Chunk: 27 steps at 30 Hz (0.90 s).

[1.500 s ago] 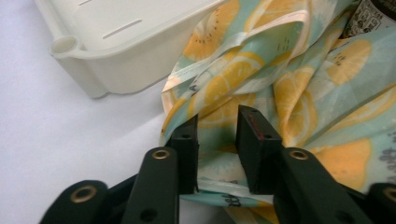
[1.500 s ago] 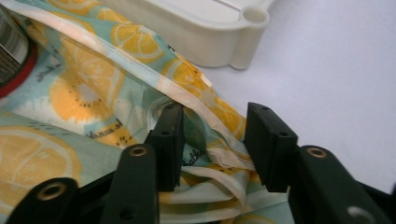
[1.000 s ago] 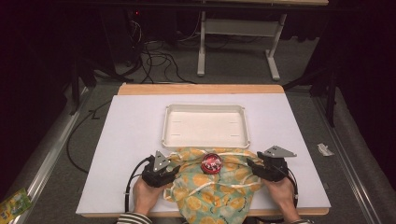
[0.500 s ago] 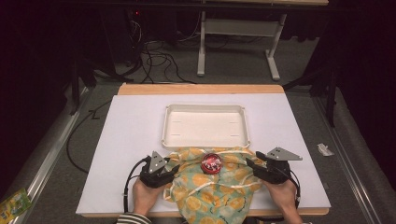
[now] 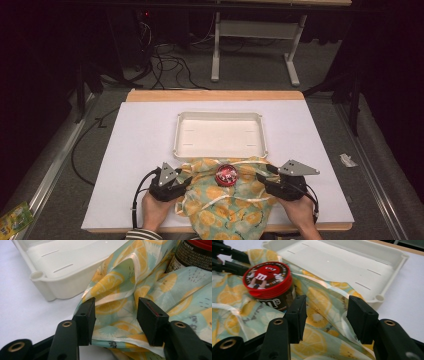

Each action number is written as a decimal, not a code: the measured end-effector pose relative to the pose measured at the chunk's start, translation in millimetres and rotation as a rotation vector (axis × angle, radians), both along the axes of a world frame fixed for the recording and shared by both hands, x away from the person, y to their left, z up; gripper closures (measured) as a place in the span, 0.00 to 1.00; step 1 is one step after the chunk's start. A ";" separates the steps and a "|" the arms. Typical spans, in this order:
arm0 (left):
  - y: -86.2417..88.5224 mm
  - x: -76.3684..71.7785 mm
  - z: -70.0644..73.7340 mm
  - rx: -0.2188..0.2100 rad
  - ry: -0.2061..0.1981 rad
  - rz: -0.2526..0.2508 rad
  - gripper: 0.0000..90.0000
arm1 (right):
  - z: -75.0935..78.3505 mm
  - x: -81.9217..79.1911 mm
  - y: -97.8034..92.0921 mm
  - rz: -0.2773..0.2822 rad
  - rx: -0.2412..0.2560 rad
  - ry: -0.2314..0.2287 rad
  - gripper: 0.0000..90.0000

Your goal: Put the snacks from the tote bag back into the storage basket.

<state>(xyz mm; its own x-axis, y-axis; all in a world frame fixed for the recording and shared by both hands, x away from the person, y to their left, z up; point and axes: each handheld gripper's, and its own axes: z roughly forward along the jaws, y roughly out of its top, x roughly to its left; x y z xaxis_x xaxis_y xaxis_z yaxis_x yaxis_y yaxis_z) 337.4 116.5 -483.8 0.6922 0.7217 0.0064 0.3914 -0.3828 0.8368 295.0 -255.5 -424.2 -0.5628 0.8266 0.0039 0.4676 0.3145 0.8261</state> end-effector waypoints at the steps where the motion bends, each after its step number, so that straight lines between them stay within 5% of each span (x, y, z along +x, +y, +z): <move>1: 0.0 0.0 0.0 -0.001 0.000 0.000 0.55 | 0.4 -0.4 2.0 0.010 -0.006 -0.002 0.57; 27: 2.9 0.4 0.3 -0.026 0.007 -0.008 0.53 | 3.8 8.1 41.9 0.171 0.007 0.030 0.43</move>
